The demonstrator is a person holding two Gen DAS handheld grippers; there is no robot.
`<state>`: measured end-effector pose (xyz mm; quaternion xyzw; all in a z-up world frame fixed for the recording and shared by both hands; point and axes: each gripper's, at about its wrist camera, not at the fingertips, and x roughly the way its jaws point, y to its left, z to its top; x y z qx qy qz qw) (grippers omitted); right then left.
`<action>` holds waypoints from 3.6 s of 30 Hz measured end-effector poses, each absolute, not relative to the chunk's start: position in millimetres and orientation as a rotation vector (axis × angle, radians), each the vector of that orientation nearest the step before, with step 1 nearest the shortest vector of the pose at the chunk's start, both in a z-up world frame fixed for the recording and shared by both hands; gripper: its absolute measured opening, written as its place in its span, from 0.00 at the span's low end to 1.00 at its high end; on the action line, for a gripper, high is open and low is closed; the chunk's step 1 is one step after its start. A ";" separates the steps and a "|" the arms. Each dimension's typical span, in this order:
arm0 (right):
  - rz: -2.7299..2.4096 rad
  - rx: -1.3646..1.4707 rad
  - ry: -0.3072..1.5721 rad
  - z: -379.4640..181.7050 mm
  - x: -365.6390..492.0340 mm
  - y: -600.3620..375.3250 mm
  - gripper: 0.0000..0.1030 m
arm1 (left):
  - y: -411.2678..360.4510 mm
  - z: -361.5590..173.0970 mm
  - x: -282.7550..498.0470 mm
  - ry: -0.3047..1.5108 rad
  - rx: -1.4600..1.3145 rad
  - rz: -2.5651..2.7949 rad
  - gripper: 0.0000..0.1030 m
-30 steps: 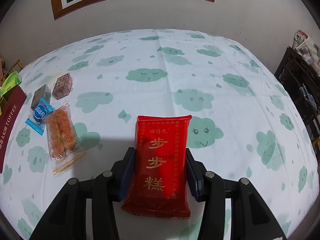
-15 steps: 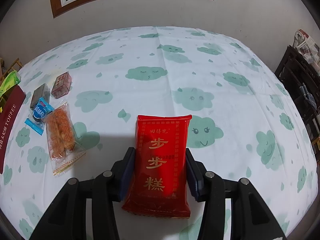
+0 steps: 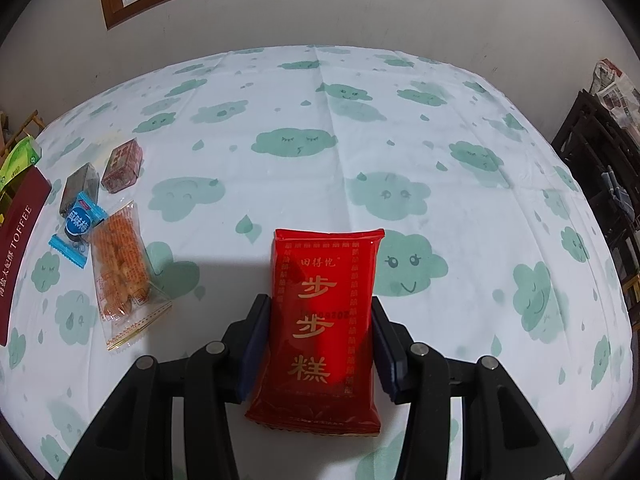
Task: Organize snacks
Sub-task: 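Carry the yellow cake packet into the tin and open the left gripper, then carry the red bag into the tin and open the right gripper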
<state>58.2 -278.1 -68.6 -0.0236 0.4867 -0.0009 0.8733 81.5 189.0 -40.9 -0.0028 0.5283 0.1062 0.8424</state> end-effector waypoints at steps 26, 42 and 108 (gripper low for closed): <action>-0.031 -0.047 1.099 -64.7 69.2 -274.5 0.45 | 173.2 -6.3 24.9 0.998 -0.079 0.216 0.74; 0.052 -0.019 0.964 -9.9 59.1 -214.7 0.45 | 175.2 7.3 -4.2 0.934 -0.061 0.269 0.86; 0.687 -0.132 0.984 -7.2 28.6 61.0 0.47 | 262.6 -0.7 -67.6 0.993 -0.207 0.507 0.86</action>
